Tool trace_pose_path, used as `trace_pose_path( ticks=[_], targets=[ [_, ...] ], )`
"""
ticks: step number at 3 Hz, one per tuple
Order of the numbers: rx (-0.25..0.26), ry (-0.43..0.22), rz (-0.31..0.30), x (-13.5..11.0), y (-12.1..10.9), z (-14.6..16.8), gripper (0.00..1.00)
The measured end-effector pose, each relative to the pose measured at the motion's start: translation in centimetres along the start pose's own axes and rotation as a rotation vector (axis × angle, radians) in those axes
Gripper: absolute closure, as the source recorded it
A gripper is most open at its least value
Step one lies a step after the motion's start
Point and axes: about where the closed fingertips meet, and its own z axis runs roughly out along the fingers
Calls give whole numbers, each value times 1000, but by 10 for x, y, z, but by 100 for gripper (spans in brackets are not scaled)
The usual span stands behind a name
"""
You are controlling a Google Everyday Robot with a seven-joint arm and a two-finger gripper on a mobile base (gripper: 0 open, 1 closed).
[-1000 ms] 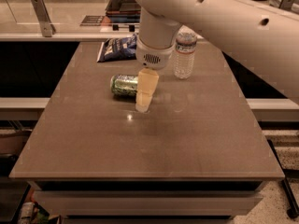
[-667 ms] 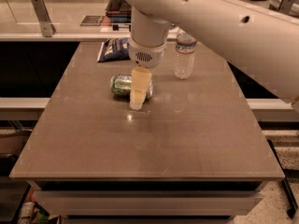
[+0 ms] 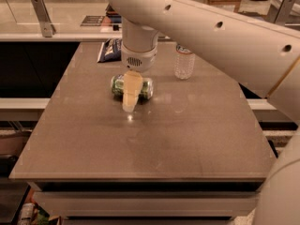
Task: Pick green can
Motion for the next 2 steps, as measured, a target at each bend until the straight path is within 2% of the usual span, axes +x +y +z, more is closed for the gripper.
trace_pose_path(
  ticks=[2],
  targets=[
    [-1, 10, -5, -5, -3, -3, 0]
  ],
)
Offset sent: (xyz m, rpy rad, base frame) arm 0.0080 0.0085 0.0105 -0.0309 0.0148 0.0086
